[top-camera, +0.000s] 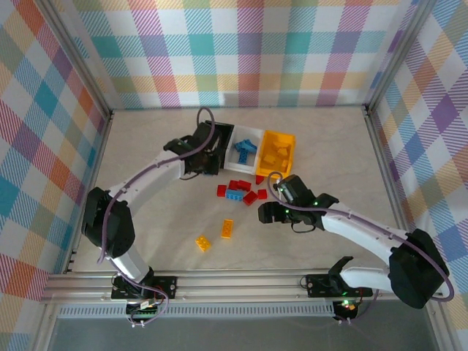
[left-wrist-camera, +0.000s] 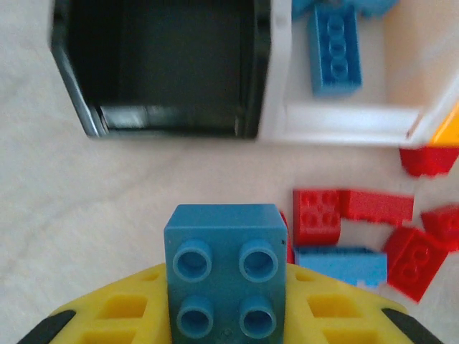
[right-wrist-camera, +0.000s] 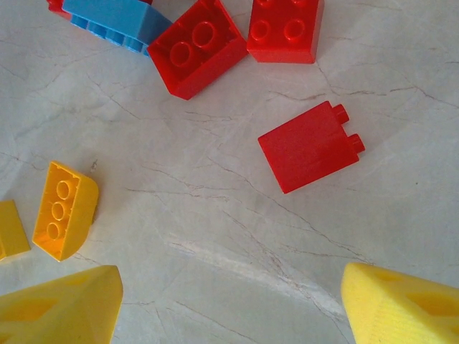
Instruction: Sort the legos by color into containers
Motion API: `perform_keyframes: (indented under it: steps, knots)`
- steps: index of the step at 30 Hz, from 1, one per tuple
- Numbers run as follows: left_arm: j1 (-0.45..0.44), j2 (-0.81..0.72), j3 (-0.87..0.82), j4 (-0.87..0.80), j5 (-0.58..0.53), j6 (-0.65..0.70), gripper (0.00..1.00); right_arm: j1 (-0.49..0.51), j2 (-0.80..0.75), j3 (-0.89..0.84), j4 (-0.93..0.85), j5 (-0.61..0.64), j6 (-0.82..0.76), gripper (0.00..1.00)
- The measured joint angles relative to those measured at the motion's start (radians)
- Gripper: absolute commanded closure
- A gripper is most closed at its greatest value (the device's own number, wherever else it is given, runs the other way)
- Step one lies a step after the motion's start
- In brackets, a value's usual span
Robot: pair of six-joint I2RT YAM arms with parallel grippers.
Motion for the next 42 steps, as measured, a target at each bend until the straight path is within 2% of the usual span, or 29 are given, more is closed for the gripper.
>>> perform_keyframes:
  steps: [3, 14, 24, 31, 42]
  knots:
    - [0.027, 0.047, 0.080, -0.002, 0.032, 0.011, 0.70, 0.000, 0.009, 0.003, 0.001, 0.000, -0.001, 0.20]
    - [0.026, 0.290, 0.388, -0.019, 0.147, 0.026, 0.70, 0.000, 0.048, 0.032, 0.014, -0.015, -0.003, 0.20]
    - [0.024, 0.541, 0.616, -0.029, 0.196, 0.025, 0.70, 0.000, 0.037, 0.032, 0.011, -0.014, -0.004, 0.20]
    - [0.016, 0.635, 0.734, -0.056, 0.211, 0.025, 0.68, 0.000, 0.032, 0.032, 0.008, -0.014, -0.004, 0.20]
    - [0.004, 0.679, 0.789, -0.082, 0.217, 0.022, 0.50, 0.000, 0.004, 0.032, -0.009, -0.008, -0.004, 0.20]
